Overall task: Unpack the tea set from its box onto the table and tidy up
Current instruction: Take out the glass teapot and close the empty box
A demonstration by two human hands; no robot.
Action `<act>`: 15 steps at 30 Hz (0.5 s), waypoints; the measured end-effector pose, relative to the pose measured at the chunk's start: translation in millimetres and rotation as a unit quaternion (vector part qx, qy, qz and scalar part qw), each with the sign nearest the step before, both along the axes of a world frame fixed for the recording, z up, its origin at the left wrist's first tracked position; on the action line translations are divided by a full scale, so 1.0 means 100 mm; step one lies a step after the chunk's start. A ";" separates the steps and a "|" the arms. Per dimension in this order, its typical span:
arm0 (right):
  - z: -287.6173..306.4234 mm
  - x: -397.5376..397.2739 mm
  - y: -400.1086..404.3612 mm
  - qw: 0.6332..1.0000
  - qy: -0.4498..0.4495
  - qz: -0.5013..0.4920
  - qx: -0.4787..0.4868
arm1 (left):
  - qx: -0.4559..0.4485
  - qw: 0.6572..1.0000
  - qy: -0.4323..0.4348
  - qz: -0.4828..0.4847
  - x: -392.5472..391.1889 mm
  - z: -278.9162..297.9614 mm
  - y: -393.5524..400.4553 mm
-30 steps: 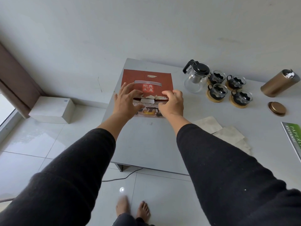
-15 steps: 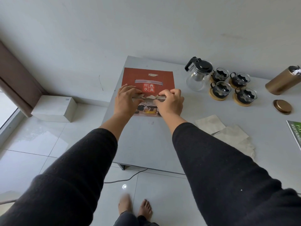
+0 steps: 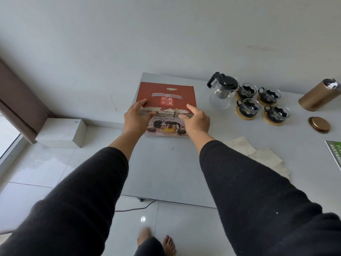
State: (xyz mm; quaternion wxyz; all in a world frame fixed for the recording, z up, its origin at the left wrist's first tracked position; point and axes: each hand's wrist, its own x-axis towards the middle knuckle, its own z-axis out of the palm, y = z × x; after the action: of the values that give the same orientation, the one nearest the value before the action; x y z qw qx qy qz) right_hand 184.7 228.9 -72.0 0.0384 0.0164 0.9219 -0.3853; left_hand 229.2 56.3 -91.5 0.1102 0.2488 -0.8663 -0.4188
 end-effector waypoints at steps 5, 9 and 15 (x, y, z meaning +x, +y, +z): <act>0.18 -0.30 -0.10 0.998 0.004 -0.027 -0.054 | 0.006 0.999 0.031 -0.006 -0.31 0.19 -0.13; 0.24 -0.59 -0.26 0.997 0.017 -0.039 -0.068 | 0.017 0.998 0.067 -0.014 -0.64 0.26 -0.28; 0.23 -1.12 -0.51 0.995 0.013 -0.063 -0.074 | 0.024 0.997 0.059 -0.033 -1.24 0.23 -0.52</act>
State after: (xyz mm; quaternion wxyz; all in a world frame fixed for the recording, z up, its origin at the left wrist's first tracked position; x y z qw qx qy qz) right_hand 72.8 178.0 -49.4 0.0032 0.0667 0.8884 -0.4542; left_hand 105.6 3.9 -68.7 0.1417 0.1969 -0.8559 -0.4566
